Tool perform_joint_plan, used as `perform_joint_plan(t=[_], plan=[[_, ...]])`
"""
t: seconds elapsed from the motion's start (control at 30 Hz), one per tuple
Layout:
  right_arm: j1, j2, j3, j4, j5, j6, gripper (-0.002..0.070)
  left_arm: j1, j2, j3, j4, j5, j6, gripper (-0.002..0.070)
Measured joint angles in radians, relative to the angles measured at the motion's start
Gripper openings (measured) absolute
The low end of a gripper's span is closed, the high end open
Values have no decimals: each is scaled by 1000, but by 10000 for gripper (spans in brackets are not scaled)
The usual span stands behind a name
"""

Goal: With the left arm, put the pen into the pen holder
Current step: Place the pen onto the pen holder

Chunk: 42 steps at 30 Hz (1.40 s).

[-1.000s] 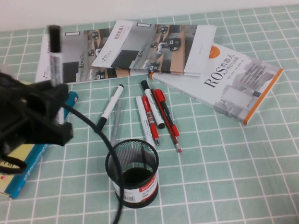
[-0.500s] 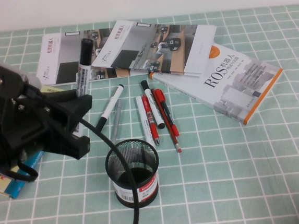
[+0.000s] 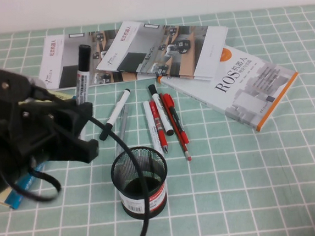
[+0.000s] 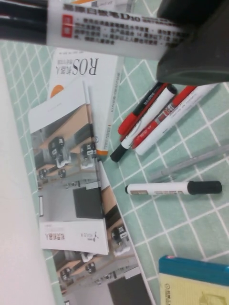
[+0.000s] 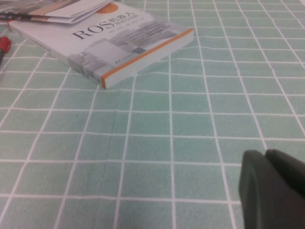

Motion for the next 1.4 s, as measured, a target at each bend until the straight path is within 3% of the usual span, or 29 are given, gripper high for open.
perform_joint_plan(t=[0.2, 0.27, 0.37, 0.73, 1.4], plan=[[0, 0, 0, 0, 0, 0, -20, -65, 32, 20, 842, -112, -884, 108], [0, 0, 0, 0, 0, 0, -20, -67, 51, 52, 1014, -242, -1064, 108], [0, 0, 0, 0, 0, 0, -20, -67, 97, 113, 1140, -475, -1182, 108], [0, 0, 0, 0, 0, 0, -20, -70, 362, 175, 1167, -833, -1212, 108], [0, 0, 0, 0, 0, 0, -20, -70, 508, 175, 1176, -868, -1206, 108]])
